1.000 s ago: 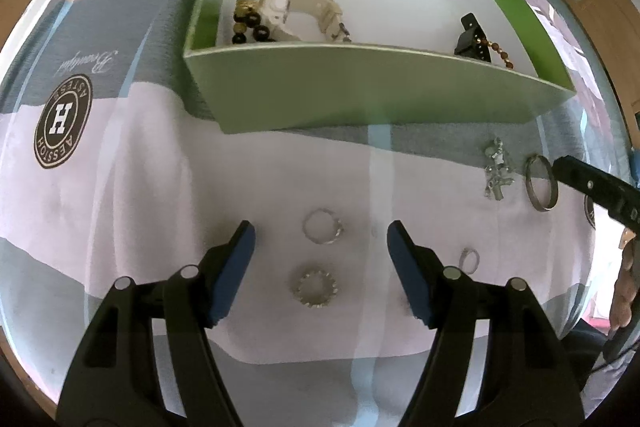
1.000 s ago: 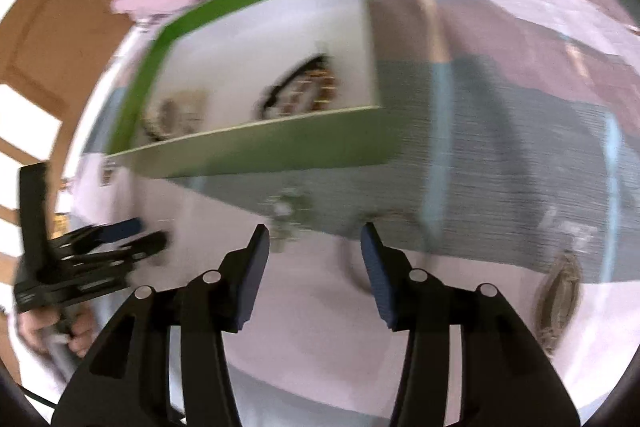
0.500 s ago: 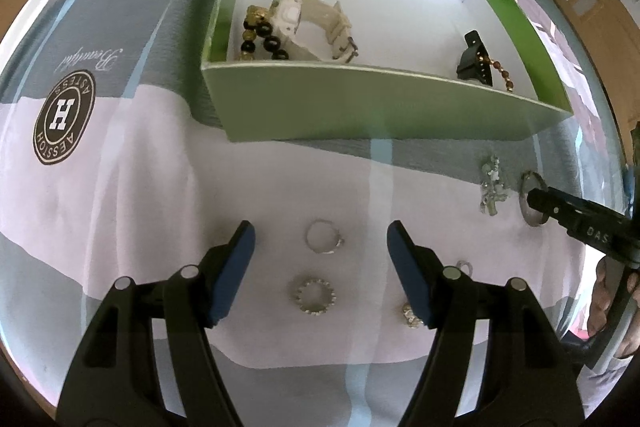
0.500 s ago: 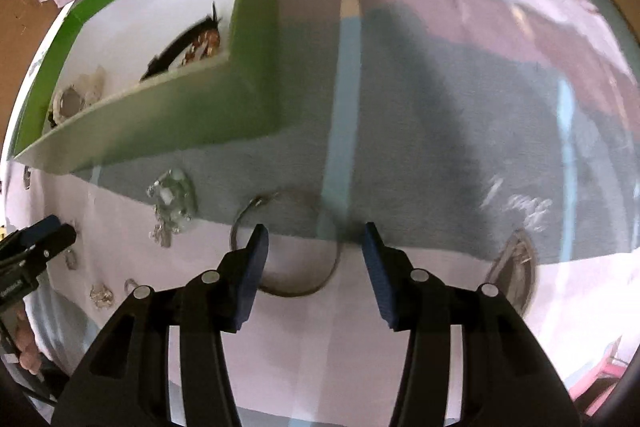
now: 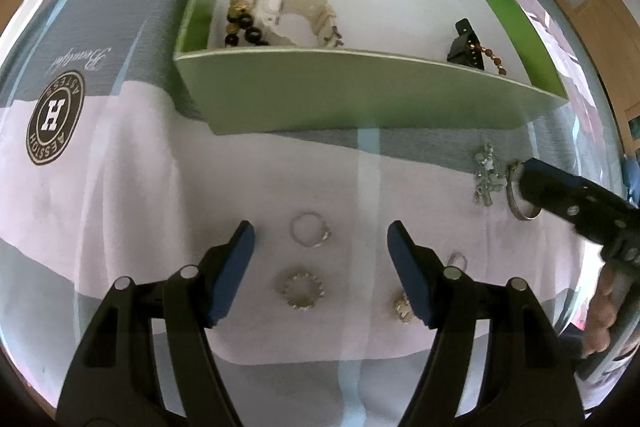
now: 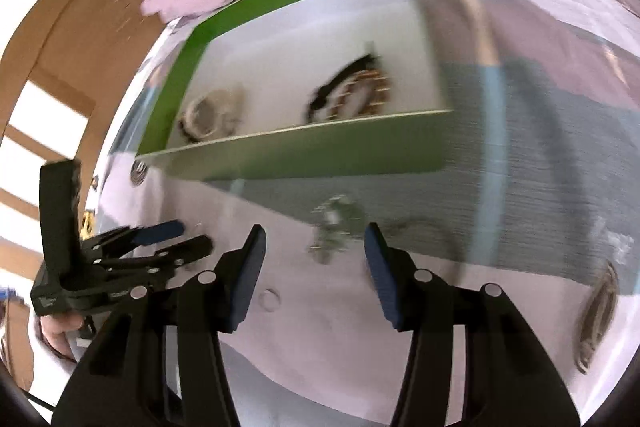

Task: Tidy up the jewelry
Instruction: 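Align the right tool over the silver charm while the left tool centers on the spiky ring, then close the left tool on the spiky silver ring while the right tool grasps the silver charm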

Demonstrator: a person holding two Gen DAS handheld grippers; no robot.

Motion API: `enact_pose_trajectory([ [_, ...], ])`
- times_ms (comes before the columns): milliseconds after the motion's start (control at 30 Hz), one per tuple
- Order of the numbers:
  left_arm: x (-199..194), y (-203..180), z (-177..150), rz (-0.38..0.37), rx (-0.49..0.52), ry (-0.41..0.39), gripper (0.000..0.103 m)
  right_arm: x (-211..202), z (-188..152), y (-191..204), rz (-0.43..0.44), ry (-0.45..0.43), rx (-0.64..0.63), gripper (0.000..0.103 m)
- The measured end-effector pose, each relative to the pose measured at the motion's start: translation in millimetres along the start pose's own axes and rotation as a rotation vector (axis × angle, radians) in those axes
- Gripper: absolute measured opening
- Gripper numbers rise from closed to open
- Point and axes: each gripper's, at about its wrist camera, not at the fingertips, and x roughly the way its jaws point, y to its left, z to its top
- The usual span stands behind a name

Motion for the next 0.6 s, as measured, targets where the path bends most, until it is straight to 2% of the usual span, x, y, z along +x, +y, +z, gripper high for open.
enact_pose_trajectory([
  [100,-3,7,-1,0.008,-0.017,0.025,0.070,14,1,10,-0.019,0.011,-0.034,0.052],
  [300,-3,11,-15,-0.002,-0.005,0.061,0.070,47,7,16,-0.182,0.010,-0.089,0.053],
  [333,-3,10,-17,-0.001,0.001,0.065,0.070,51,7,16,-0.188,0.026,-0.095,0.049],
  [367,-3,9,-18,0.002,0.007,0.066,0.070,51,7,16,-0.213,0.020,-0.097,0.038],
  [433,-3,5,-19,0.007,0.015,0.070,0.070,49,8,15,-0.237,0.030,-0.100,0.026],
  [600,-10,-1,-18,-0.005,0.026,0.061,0.070,45,7,9,-0.198,0.052,-0.083,0.025],
])
